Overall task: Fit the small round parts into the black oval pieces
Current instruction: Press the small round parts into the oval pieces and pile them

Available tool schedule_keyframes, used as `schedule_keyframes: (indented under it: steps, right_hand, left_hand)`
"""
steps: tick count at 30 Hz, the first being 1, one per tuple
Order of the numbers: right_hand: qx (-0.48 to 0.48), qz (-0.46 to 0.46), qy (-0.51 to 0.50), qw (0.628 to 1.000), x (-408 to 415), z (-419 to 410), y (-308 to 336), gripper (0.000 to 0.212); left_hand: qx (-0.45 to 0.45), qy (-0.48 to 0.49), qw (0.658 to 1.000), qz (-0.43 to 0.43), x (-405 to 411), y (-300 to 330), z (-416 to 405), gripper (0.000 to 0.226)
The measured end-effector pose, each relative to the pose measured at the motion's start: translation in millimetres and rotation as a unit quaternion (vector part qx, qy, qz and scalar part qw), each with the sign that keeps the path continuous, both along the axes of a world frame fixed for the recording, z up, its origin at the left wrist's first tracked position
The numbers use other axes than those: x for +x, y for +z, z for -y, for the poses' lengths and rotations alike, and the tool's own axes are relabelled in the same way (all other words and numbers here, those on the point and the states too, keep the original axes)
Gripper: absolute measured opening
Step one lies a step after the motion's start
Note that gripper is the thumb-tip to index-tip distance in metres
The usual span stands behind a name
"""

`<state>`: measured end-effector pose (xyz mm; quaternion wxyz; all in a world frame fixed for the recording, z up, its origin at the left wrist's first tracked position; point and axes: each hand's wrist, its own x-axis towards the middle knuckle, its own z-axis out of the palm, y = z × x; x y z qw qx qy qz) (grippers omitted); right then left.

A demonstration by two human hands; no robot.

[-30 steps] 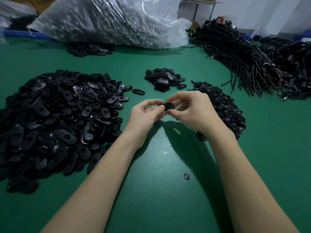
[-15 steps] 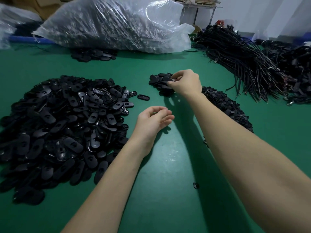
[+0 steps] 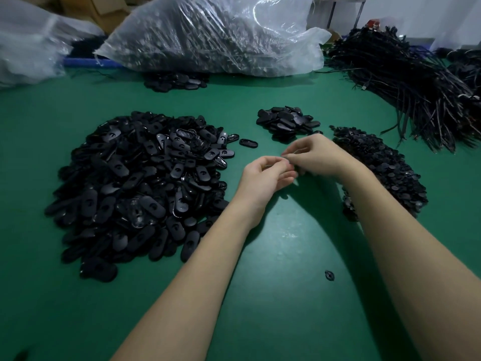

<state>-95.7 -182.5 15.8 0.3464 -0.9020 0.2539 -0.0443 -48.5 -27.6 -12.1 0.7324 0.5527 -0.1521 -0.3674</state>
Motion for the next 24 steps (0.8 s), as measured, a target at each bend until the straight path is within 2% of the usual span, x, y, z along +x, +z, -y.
schedule_keyframes:
  steps: [4, 7, 10, 13, 16, 17, 18, 19, 20, 21, 22, 23, 24]
  right_hand:
    - [0.011, -0.034, 0.050, 0.998, 5.0, -17.0, 16.2, 0.021]
    - [-0.036, -0.046, 0.078, 0.995, 17.4, -30.5, 25.8, 0.027]
    - [-0.089, -0.108, 0.126, 0.982, 32.7, -46.7, 35.3, 0.031]
    - [-0.117, -0.138, 0.149, 0.972, 48.7, -61.9, 41.2, 0.024]
    - [-0.141, -0.127, 0.138, 0.972, 64.1, -76.9, 39.8, 0.020]
    - [-0.147, -0.118, 0.129, 0.973, 68.2, -82.6, 38.3, 0.022]
    - [-0.157, -0.111, 0.122, 0.974, 71.9, -88.4, 36.5, 0.025]
    - [-0.170, -0.108, 0.115, 0.973, 75.5, -94.0, 34.8, 0.028]
    - [-0.184, -0.106, 0.109, 0.971, 78.4, -98.4, 33.2, 0.028]
    - [-0.194, -0.104, 0.104, 0.970, 81.7, -101.4, 31.4, 0.027]
    - [-0.199, -0.099, 0.099, 0.970, 84.2, -102.9, 30.0, 0.026]
    - [-0.200, -0.093, 0.096, 0.971, 85.8, -103.2, 28.5, 0.024]
    - [-0.200, -0.088, 0.094, 0.971, 86.7, -102.3, 27.4, 0.023]
  left_hand:
    - [-0.006, 0.007, 1.000, 0.004, -2.3, 1.1, -0.9, 0.007]
    - [-0.009, 0.003, 1.000, 0.009, -2.4, 2.0, 0.1, 0.009]
    - [-0.002, 0.001, 1.000, 0.017, -1.5, 3.9, 2.4, 0.016]
    - [-0.002, 0.011, 1.000, 0.005, -3.7, 8.5, 1.6, 0.017]
    - [-0.014, 0.016, 0.999, -0.038, -5.8, 10.6, -0.5, 0.017]
    - [0.044, 0.003, 0.999, -0.004, -2.0, 7.8, 0.9, 0.017]
    - [0.120, 0.007, 0.993, -0.006, 1.5, 10.0, 0.0, 0.027]
    - [0.268, -0.003, 0.949, 0.164, -4.8, 10.2, -2.2, 0.044]
    - [0.356, -0.046, 0.861, 0.359, -7.0, 6.6, -2.8, 0.055]
    - [0.341, -0.027, 0.860, 0.380, -6.5, 5.7, -3.0, 0.056]
    - [0.282, 0.023, 0.940, 0.191, -6.0, 5.2, -5.0, 0.052]
    - [0.179, 0.009, 0.984, 0.014, -0.6, 6.4, -5.1, 0.044]
    - [0.126, 0.014, 0.992, 0.001, -0.6, 7.1, -7.7, 0.039]
